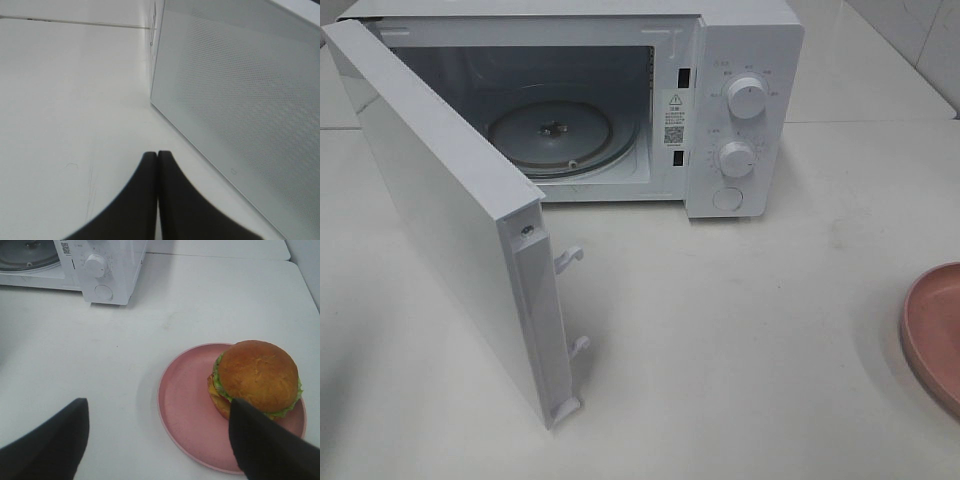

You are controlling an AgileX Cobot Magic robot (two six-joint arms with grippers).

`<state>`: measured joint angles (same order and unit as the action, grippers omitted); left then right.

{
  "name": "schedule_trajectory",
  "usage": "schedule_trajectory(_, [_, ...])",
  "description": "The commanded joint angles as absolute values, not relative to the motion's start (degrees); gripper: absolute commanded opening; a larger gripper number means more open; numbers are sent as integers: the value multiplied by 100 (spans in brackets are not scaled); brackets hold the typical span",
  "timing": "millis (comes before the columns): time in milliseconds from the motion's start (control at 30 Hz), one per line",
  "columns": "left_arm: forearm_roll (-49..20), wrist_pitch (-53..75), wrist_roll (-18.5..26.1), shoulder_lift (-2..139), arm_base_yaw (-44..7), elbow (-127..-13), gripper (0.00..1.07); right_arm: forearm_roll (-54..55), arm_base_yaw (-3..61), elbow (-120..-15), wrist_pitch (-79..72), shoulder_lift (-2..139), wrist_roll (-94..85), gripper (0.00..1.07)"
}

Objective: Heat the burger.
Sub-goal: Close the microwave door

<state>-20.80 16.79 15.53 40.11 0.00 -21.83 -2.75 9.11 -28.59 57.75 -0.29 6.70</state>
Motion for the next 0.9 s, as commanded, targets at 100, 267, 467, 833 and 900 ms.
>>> schedule_trajectory(100, [-2796,441,2338,4773,-126,-1965,0,-281,882,-2848,5701,-183,653,75])
schedule_trajectory(267, [-2876,-424,2326,5265,-476,-1891,0,-281,882,-2848,5701,-183,653,75])
schedule_trajectory(467, [-2871,-1770,1942,6113,-1186,-1885,0,-281,882,-2848,5701,-183,653,75])
schedule_trajectory(833, [-1495,-3306,401,7420,-1644,-1885,0,-281,882,-2848,5701,-183,647,75])
schedule_trajectory(900, [-596,-3793,-160,7861,-1644,-1885,0,-281,882,-2848,5701,-183,647,75])
